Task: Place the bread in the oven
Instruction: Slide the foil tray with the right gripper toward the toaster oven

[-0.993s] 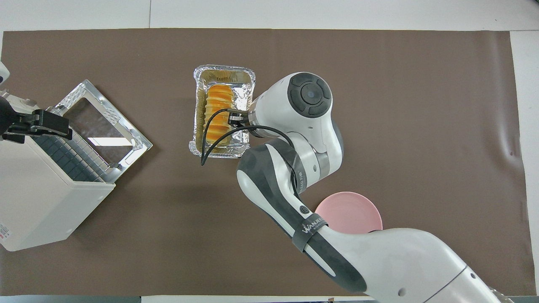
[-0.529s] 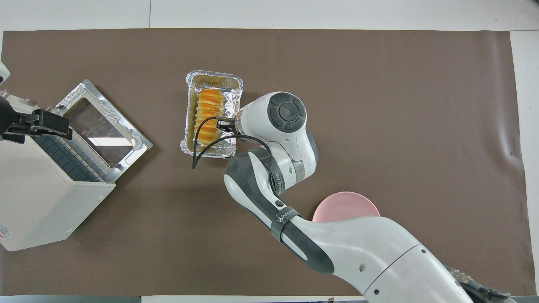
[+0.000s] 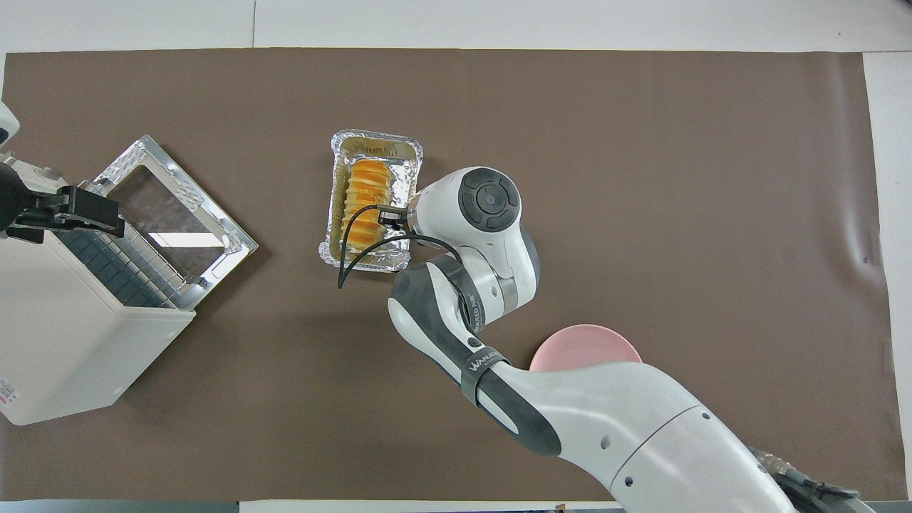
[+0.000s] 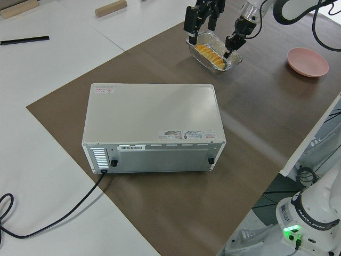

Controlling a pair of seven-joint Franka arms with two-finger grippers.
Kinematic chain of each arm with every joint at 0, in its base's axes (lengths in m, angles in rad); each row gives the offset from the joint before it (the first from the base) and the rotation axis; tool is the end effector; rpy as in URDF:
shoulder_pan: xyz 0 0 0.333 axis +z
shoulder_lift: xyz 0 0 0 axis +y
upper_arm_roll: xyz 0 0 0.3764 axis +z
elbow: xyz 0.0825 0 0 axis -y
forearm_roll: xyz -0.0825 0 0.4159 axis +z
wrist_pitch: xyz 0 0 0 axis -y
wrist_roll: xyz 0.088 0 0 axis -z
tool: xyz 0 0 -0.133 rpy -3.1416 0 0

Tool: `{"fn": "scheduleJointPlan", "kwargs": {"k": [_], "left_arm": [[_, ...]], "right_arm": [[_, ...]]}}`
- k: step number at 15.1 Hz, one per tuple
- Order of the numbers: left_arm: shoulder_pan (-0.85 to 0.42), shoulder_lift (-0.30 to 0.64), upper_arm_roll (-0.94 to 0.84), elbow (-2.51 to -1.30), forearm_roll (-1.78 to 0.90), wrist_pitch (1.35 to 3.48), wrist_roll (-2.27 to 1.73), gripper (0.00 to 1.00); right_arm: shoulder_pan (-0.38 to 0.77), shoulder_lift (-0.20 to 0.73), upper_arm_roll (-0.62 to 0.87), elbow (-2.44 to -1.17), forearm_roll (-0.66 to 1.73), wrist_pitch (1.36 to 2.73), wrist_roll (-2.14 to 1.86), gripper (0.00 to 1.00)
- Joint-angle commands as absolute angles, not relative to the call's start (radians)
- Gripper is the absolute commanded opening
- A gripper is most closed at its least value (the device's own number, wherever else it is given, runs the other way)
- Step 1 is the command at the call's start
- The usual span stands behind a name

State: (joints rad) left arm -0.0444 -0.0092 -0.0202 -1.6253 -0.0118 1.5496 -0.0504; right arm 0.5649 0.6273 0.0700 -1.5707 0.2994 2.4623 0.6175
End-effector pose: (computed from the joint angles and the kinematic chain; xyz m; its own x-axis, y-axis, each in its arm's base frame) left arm 0.5759 -0.0389 0.6352 0.9977 -0.0143 -0.0670 -0.0138 -0.9999 0.0082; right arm 0.6415 0.4662 0.3083 0.9768 -0.2128 0.0222 -0.1911 -0.9144 -0.3568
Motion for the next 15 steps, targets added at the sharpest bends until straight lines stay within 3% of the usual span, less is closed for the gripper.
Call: {"fn": "scheduleJointPlan", "kwargs": {"k": [1,2,3,4,9,13,15], "left_arm": [[-0.048,-0.028,-0.021,-1.637,-0.003,1.528,-0.052,1.0],[-0.048,-0.028,-0.021,-1.637,-0.002,1.526,-0.052,1.0],[-0.048,-0.028,-0.021,-1.637,-0.002,1.537,-0.057,1.0],[-0.049,-0.026,-0.021,-1.637,-0.002,1.543,-0.061,1.0],[-0.051,-0.003,-0.029,-1.6,-0.003,1.568,-0.058,1.0],[-0.127,0.162,-0.045,-1.438,-0.067,1.548,-0.066,1.0],[-0.197,0.295,-0.048,-1.32,-0.08,1.555,-0.168,1.0]], "right_arm": [[0.56,0.617,0.075,-1.591,0.321,2.491,0.606,0.0],[0.56,0.615,0.075,-1.591,0.321,2.49,0.606,0.09],[0.56,0.615,0.075,-1.589,0.319,2.485,0.607,0.63],[0.563,0.609,0.074,-1.585,0.318,2.473,0.609,1.0],[0.546,0.549,0.019,-1.389,0.26,2.107,0.614,1.0],[0.499,0.382,-0.031,-1.468,0.19,1.996,0.461,1.0],[0.435,0.287,-0.032,-1.553,0.178,1.98,0.353,1.0]]}}
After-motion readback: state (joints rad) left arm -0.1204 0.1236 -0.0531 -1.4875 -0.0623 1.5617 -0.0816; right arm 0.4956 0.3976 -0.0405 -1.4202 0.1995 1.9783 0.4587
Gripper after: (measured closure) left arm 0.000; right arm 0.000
